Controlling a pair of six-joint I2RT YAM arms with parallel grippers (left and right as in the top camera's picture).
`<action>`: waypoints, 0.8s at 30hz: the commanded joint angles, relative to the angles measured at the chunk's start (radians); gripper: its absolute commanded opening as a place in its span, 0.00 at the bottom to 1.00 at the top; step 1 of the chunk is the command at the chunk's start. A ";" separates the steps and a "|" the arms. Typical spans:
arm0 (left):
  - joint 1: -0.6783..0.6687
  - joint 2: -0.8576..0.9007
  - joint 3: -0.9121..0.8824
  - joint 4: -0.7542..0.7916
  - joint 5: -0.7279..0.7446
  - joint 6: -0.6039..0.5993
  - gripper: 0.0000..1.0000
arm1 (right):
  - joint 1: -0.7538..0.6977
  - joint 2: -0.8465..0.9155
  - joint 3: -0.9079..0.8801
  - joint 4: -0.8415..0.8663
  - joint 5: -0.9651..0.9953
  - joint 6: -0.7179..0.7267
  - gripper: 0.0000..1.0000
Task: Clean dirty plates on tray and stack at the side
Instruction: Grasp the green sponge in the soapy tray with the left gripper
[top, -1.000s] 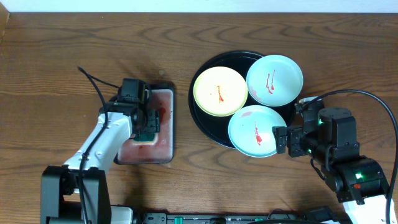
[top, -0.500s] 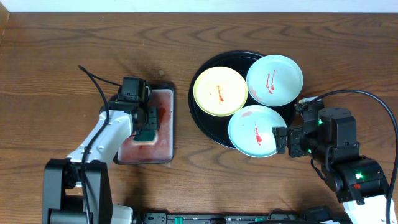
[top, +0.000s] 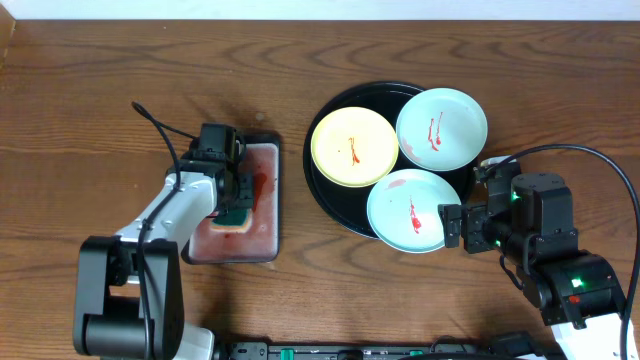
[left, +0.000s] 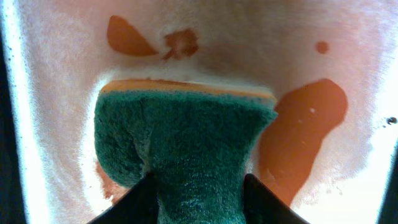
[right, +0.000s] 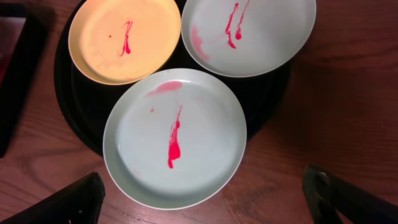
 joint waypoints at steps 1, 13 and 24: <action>0.002 0.064 0.003 0.008 0.017 -0.010 0.28 | 0.003 -0.003 0.018 -0.002 0.006 -0.013 0.99; 0.002 0.092 0.003 0.012 0.018 -0.039 0.07 | 0.003 -0.003 0.018 -0.002 0.005 -0.013 0.99; 0.001 -0.193 0.005 -0.051 0.018 -0.081 0.07 | 0.003 -0.003 0.018 0.003 0.006 0.035 0.99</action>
